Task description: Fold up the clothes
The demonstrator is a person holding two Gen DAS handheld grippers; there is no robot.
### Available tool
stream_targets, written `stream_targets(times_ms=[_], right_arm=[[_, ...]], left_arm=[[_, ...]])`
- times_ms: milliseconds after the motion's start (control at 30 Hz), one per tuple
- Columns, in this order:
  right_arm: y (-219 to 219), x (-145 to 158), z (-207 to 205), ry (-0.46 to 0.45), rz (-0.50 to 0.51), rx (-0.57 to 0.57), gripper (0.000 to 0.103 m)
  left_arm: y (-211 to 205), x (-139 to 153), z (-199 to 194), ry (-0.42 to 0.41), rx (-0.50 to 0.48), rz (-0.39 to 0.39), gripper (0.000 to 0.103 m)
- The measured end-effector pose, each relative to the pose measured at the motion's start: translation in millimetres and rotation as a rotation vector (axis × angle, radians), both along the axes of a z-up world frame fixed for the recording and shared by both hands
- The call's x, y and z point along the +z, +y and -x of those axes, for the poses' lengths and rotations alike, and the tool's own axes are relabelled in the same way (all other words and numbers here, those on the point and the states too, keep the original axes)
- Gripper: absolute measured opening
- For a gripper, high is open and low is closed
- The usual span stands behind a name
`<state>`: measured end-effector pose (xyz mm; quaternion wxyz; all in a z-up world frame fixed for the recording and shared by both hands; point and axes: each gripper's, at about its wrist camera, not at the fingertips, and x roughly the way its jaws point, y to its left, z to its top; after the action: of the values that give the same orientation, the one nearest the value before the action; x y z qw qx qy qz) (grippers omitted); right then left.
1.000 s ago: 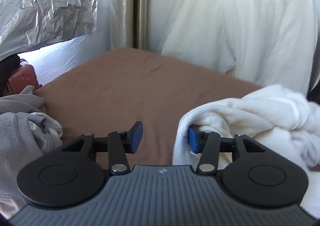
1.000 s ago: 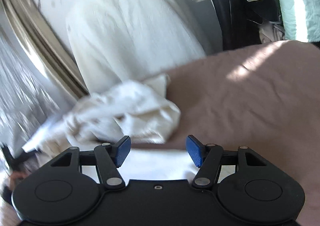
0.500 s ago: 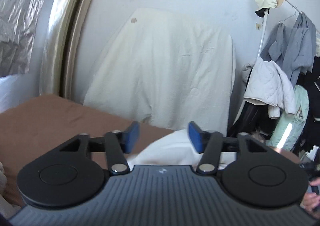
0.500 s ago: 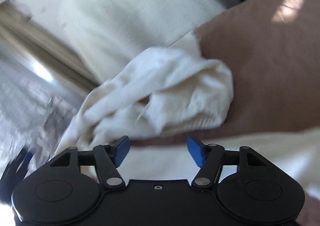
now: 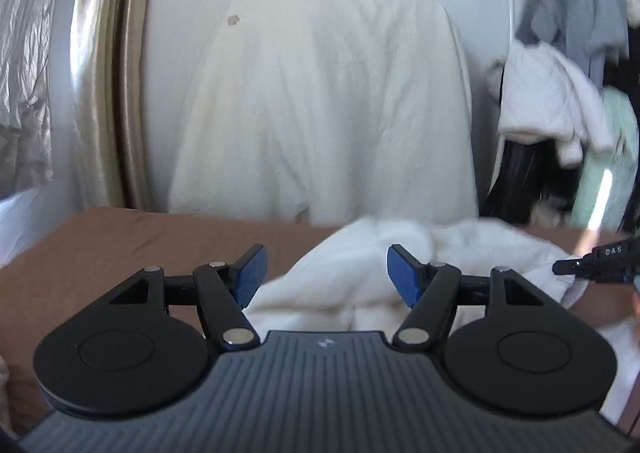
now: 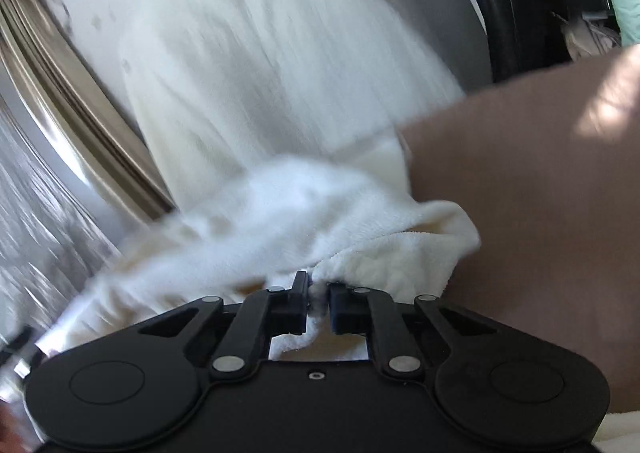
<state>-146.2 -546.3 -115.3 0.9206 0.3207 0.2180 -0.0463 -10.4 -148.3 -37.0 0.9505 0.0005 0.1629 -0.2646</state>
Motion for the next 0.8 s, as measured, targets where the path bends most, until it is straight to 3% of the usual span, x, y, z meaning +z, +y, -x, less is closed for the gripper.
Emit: stream_targets(times_ms=[100,167,233,300,400,467,600,633,667,700,800], right_arm=[[4.9,45.0,19.1,-0.119,0.056,0.019,0.011],[7.5,77.3,32.8,-0.204,0.037,0.071,0.011],[8.7,103.6,44.2,-0.273,-0.033,0.153,0.01],[14.8,126.4,54.8,-0.316,-0.016,0.219,0.01],[20.0,139.1,59.1,-0.312,-0.028,0.285,0.01],[24.5,142.4,65.3,-0.328,-0.116,0.367,0.01],[36.0,150.9,79.1,-0.351,-0.254,0.507,0.01],[35.6,150.6,79.1,-0.347,-0.275,0.521,0.01],[35.4,149.2,79.0,-0.346,-0.292,0.535,0.01],[37.1,146.8,77.3,-0.345,-0.305,0.546,0.01],[42.6,132.2,62.0,-0.309,-0.254,0.533,0.011]], left_arm=[[-15.9,10.2,-6.6,0.056,-0.101,0.039,0.066],[-40.3,9.2,-6.2,0.05,-0.154,-0.01,0.066],[-70.1,7.1,8.7,-0.043,-0.214,-0.084,0.066],[-99.3,4.5,27.4,-0.158,-0.262,-0.158,0.068],[-135.2,-5.9,48.1,-0.278,-0.312,-0.23,0.074],[-150.8,-13.1,50.5,-0.247,-0.348,-0.253,0.074],[-168.3,-27.1,42.9,-0.223,-0.281,-0.301,0.075],[-170.3,-29.9,39.5,-0.22,-0.259,-0.311,0.071],[-168.4,-31.1,34.0,-0.218,-0.234,-0.316,0.031],[-162.3,-29.0,28.0,-0.222,-0.206,-0.315,0.006],[-142.1,-22.0,7.7,-0.231,-0.113,-0.312,0.01]])
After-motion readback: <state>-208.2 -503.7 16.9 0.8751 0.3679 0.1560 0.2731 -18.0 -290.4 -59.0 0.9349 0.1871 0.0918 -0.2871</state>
